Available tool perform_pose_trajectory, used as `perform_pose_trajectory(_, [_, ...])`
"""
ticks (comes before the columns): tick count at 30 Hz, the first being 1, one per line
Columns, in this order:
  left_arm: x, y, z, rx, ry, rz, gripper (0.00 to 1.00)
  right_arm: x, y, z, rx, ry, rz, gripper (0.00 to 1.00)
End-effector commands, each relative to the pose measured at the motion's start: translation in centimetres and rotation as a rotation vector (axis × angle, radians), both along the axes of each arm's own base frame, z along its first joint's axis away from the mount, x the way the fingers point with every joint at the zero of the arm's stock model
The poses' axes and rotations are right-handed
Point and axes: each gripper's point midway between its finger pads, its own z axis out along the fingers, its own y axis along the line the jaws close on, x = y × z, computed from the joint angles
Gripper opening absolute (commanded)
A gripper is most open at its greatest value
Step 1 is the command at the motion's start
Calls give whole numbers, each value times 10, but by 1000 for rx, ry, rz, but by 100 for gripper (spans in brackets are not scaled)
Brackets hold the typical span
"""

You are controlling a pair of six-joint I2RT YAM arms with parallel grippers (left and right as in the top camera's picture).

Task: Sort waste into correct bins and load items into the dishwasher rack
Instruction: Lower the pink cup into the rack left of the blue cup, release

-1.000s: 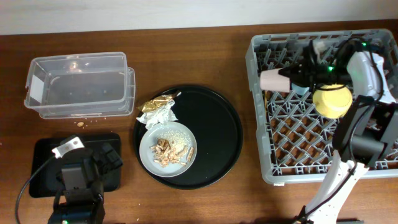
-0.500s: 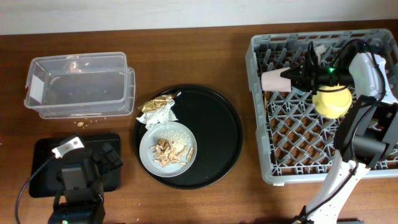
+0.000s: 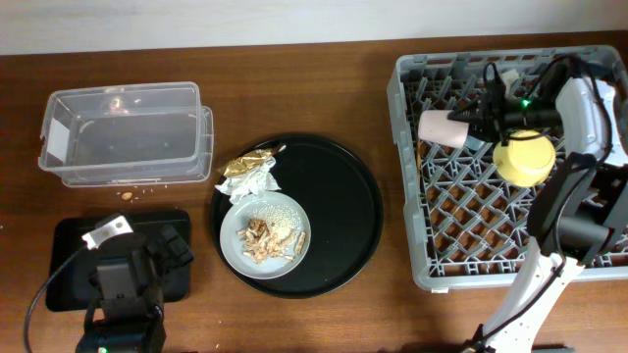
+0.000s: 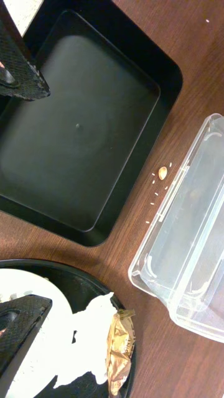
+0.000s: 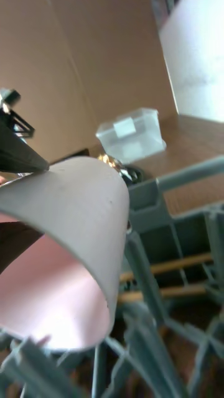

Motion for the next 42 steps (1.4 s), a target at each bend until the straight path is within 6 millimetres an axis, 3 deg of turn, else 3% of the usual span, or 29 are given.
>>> perform_pose_trajectory(1, [1,1,7,5,-20,7,99,-19,-41,-22,-336,162,-54,28])
perform_pose_trajectory(7, [1,1,7,5,-20,7,99,-30,-65,7,-528,160,-129,33])
perform_pose_trajectory(13, [1,1,7,5,-20,7,99,-42,-78,53,-657,95,-207,33])
perform_pose_trajectory(17, [1,1,7,5,-19,7,99,-52,-79,81,-727,39,-228,33])
perform_pose_trajectory(19, [1,1,7,5,-20,7,99,-56,-69,91,-737,17,-212,33])
perform_pose_trajectory(23, [1,1,7,5,-20,7,99,-62,-29,105,-744,-42,-112,33])
perform_pose_trajectory(26, [1,1,7,5,-19,7,99,-62,24,109,-763,-122,47,33])
perform_pose_trajectory(28, [1,1,7,5,-20,7,99,-63,57,104,-801,-147,142,39])
perform_pose_trajectory(33, [1,1,7,5,-20,7,99,-69,139,83,-885,-215,368,73])
perform_pose_trajectory(34, [1,1,7,5,-20,7,99,-69,150,80,-893,-232,392,99])
perform_pose_trajectory(40, [1,1,7,5,-20,7,99,-63,211,60,-881,-325,500,99])
perform_pose_trajectory(42, [1,1,7,5,-20,7,99,-69,222,57,-877,-327,532,99])
